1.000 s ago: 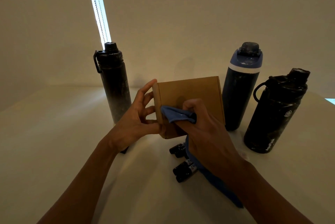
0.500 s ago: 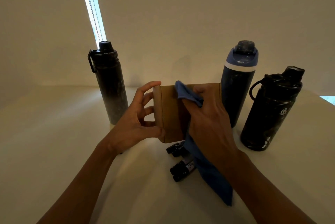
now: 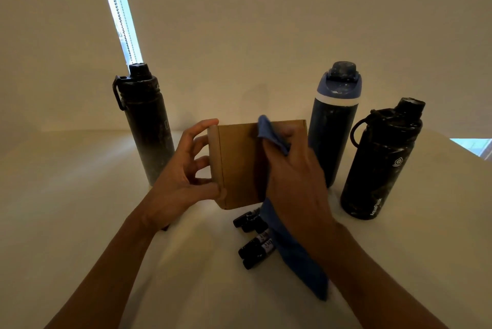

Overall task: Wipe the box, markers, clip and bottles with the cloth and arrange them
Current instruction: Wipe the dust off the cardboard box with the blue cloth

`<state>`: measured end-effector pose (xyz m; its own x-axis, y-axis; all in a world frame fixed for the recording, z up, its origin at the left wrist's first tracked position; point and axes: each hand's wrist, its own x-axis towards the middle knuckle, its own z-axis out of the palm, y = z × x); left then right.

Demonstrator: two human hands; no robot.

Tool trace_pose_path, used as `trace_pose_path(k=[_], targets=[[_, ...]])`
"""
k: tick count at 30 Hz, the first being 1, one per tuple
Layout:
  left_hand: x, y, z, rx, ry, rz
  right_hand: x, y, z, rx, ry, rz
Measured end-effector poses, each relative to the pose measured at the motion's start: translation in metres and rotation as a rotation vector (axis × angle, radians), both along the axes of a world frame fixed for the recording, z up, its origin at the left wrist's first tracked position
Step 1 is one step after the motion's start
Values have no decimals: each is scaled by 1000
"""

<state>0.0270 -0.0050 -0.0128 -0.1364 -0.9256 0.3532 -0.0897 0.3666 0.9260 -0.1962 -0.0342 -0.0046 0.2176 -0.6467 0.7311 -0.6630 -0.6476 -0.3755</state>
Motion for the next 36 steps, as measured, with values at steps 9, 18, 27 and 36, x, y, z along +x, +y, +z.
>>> trace_pose_path(k=[9,18,27,36], targets=[[7,-1,1,-7,16,3,-45,-43,-20,-115,53,-173],[15,-3,2,-21,128,98,-41,-35,-25,-130,-169,102],[10,-8,2,3,320,225,-23,-26,-35,-228,-74,98],[-5,-12,-2,134,421,193,0,-32,-59,-338,-179,124]])
